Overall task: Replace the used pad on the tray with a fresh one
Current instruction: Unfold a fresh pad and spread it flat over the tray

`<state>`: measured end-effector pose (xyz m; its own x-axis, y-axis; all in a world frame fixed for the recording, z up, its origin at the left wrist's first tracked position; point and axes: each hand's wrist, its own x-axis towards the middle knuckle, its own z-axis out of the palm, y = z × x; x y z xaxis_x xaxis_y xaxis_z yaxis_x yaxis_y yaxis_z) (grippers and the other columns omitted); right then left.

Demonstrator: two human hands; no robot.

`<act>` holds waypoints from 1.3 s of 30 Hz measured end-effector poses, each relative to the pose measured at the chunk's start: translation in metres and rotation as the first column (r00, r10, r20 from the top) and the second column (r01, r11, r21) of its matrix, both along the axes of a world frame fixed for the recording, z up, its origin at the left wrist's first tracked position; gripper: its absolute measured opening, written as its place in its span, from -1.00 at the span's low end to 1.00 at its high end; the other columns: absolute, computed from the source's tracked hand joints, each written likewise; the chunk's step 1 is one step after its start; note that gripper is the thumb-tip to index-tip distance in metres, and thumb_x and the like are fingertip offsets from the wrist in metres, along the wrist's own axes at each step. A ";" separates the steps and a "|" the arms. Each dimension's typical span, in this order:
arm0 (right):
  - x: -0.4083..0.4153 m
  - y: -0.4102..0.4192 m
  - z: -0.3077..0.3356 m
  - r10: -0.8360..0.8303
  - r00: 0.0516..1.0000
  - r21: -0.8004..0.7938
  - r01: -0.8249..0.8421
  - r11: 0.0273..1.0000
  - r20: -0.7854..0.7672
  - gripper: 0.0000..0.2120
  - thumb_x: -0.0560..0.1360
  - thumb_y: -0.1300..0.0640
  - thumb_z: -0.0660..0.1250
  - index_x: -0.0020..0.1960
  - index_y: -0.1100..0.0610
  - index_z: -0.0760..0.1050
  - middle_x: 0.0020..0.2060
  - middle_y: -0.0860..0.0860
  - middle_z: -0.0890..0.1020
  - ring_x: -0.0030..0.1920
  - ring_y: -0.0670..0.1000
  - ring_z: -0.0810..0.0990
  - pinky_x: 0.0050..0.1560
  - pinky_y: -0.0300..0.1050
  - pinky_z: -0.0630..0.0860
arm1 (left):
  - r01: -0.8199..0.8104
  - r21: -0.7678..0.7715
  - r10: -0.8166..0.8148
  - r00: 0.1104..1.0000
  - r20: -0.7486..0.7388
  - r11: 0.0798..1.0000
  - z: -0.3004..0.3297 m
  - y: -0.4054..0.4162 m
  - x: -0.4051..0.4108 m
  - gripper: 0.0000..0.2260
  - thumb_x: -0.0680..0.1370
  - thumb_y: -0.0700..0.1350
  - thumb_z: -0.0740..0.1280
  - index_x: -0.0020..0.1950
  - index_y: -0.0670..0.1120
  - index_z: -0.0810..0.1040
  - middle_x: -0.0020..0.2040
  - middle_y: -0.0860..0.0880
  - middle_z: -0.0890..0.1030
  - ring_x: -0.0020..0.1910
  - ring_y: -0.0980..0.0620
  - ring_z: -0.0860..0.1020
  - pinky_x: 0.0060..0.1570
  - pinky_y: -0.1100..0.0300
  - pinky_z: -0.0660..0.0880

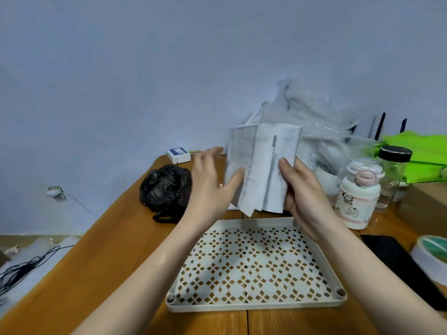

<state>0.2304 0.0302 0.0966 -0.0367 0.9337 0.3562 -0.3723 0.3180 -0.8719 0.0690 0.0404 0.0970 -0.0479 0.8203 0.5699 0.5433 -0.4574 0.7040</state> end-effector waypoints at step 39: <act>0.008 0.014 0.018 -0.346 0.783 0.289 0.221 0.932 0.516 -0.20 0.35 -0.17 0.35 0.49 -0.09 0.07 0.48 -0.05 0.24 0.43 -0.18 0.23 0.31 -0.22 0.19 | 0.373 0.040 -0.370 0.927 -0.061 0.927 0.057 0.017 -0.034 -0.71 0.60 -0.27 0.21 -0.28 0.00 0.46 -0.47 0.24 0.45 -0.43 0.32 0.38 -0.36 0.49 0.26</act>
<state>0.2381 0.0442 0.1142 -0.0297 0.8423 0.5382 0.2850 0.5232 -0.8031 0.0348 0.0572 0.1544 0.2854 0.7441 0.6041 0.3625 -0.6673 0.6506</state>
